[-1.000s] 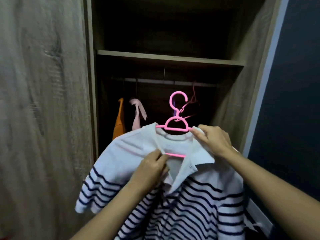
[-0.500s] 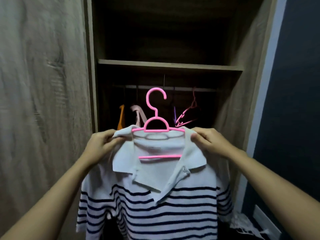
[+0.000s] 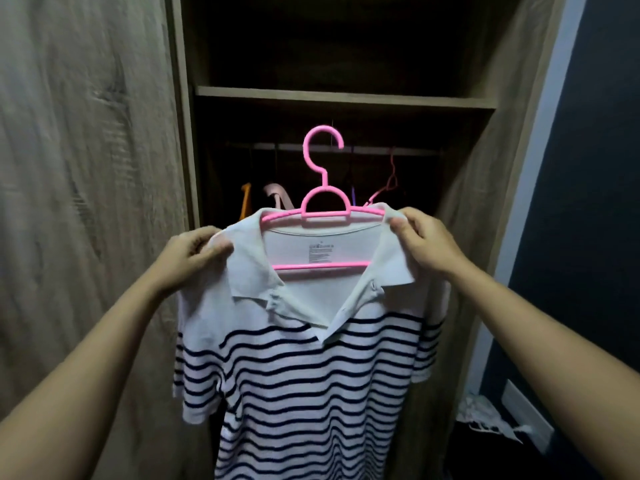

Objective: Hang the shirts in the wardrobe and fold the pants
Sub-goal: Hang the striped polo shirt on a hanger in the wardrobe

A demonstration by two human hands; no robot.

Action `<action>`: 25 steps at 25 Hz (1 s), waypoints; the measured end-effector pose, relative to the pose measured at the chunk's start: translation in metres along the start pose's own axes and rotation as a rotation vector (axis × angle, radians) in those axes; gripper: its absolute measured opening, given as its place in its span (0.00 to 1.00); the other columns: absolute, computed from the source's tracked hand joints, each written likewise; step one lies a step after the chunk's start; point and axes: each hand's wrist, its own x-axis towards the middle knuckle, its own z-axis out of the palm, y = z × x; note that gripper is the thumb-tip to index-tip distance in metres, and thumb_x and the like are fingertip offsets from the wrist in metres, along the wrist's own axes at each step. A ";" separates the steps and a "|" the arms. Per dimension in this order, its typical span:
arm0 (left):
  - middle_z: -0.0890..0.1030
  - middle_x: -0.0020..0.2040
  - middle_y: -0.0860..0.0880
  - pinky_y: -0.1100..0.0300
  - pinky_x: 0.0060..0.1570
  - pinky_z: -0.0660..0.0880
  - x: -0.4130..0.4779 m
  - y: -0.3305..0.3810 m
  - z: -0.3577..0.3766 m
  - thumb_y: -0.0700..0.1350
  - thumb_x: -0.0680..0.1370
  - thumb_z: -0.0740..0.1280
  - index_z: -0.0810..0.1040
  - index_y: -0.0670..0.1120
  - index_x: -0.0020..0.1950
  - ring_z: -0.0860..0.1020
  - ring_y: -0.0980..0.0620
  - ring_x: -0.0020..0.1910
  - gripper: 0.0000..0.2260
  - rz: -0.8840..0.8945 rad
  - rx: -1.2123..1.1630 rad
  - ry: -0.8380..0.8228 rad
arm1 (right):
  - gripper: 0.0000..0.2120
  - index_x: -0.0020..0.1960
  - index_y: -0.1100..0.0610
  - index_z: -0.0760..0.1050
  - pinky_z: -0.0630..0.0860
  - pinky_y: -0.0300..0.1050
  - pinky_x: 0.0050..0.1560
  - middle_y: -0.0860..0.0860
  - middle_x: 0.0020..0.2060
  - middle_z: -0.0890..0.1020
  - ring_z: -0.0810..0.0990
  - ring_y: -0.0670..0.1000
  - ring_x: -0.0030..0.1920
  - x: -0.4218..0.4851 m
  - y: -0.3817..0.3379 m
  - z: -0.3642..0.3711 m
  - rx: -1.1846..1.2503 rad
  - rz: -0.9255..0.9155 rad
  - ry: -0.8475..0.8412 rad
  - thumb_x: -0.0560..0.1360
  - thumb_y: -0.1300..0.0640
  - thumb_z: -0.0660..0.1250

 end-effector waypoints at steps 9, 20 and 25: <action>0.77 0.31 0.40 0.54 0.30 0.70 -0.005 0.005 0.004 0.67 0.68 0.65 0.77 0.42 0.35 0.71 0.50 0.29 0.26 0.022 -0.010 0.128 | 0.11 0.57 0.50 0.75 0.67 0.51 0.57 0.51 0.51 0.78 0.74 0.54 0.54 0.003 -0.024 0.001 -0.163 0.011 0.206 0.75 0.54 0.64; 0.76 0.28 0.46 0.53 0.31 0.73 -0.039 0.105 0.041 0.69 0.70 0.49 0.70 0.46 0.34 0.78 0.43 0.32 0.27 0.136 0.403 0.025 | 0.09 0.39 0.56 0.69 0.70 0.40 0.31 0.53 0.31 0.73 0.75 0.49 0.32 -0.019 -0.139 0.064 1.018 0.782 -0.178 0.76 0.55 0.63; 0.80 0.28 0.50 0.54 0.35 0.75 -0.033 0.112 0.031 0.74 0.70 0.46 0.80 0.48 0.34 0.79 0.54 0.29 0.36 -0.071 0.173 0.009 | 0.15 0.46 0.61 0.72 0.72 0.43 0.39 0.58 0.43 0.74 0.75 0.56 0.42 -0.019 -0.126 0.069 0.680 0.817 -0.057 0.62 0.56 0.69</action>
